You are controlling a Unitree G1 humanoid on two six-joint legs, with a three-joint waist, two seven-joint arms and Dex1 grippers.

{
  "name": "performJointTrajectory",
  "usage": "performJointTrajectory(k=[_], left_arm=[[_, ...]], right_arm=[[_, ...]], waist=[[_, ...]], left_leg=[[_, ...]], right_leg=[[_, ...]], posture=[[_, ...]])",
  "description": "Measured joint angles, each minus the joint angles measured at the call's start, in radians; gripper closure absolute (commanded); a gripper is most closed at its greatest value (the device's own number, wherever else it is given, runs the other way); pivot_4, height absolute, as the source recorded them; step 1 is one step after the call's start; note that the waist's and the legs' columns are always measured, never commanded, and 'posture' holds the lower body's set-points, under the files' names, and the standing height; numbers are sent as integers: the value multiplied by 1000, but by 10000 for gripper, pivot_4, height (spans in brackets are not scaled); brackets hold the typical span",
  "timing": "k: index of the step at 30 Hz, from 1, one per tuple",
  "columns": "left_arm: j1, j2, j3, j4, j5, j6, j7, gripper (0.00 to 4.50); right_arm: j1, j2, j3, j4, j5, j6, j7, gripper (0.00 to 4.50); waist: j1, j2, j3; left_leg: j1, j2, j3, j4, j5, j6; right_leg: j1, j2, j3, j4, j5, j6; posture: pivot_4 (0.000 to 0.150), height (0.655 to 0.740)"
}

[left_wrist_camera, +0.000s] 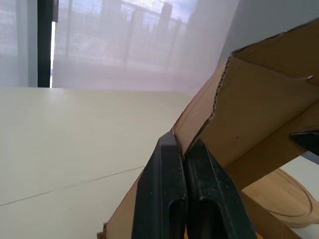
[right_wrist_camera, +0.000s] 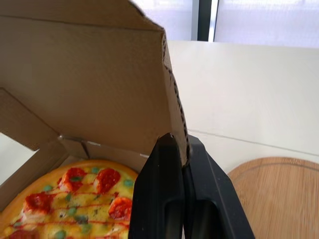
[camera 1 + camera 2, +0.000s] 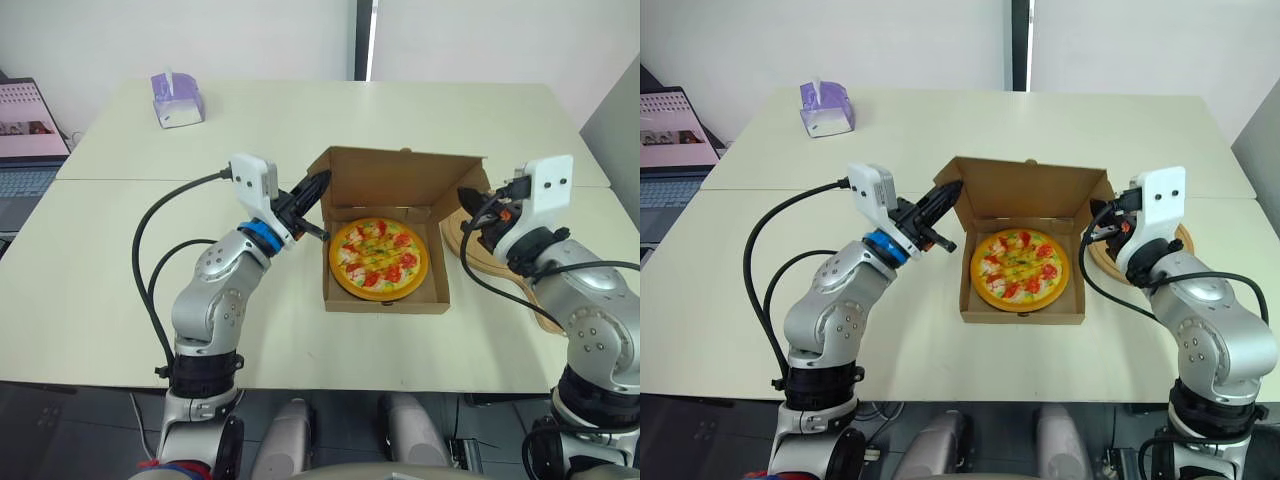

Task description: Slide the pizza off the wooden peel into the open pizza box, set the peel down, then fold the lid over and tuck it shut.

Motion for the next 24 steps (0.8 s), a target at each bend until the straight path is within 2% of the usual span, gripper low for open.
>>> performJointTrajectory(k=[8,9,12,18,22,24], left_arm=[[64,21,-21,-31,2,-41,-5,45000],[70,21,-23,-34,2,-43,-6,45000],[72,21,-29,-34,2,-44,-8,45000],[72,24,-27,-34,2,-48,-7,45000],[71,26,-29,-32,2,-50,-9,45000],[72,28,-29,-31,2,-51,-9,45000]], right_arm=[[50,13,1,-36,23,10,-17,44772],[52,15,-1,-36,24,10,-20,42925],[56,24,-18,-32,35,21,-24,35575],[71,14,-102,-8,112,77,-10,14502],[159,-63,-167,-7,202,114,72,521],[179,-105,-221,7,259,118,126,150]], waist=[[-1,0,-1],[0,0,-1],[0,0,-1],[3,0,-1],[4,0,-1],[2,0,-1]], left_leg=[[2,0,0,0,0,0],[2,0,1,0,0,0],[2,0,1,0,0,0],[2,0,1,0,0,1],[2,0,1,0,-1,1],[4,0,2,-1,-1,2]], right_leg=[[2,1,0,-1,0,0],[2,1,0,-1,0,0],[2,1,0,-1,0,0],[4,1,0,-3,0,0],[5,1,-1,-5,0,0],[7,1,-1,-6,0,0]], posture=[[1500,7400],[1500,7400],[1500,7400],[1500,7400],[1500,7400],[1500,7400]])
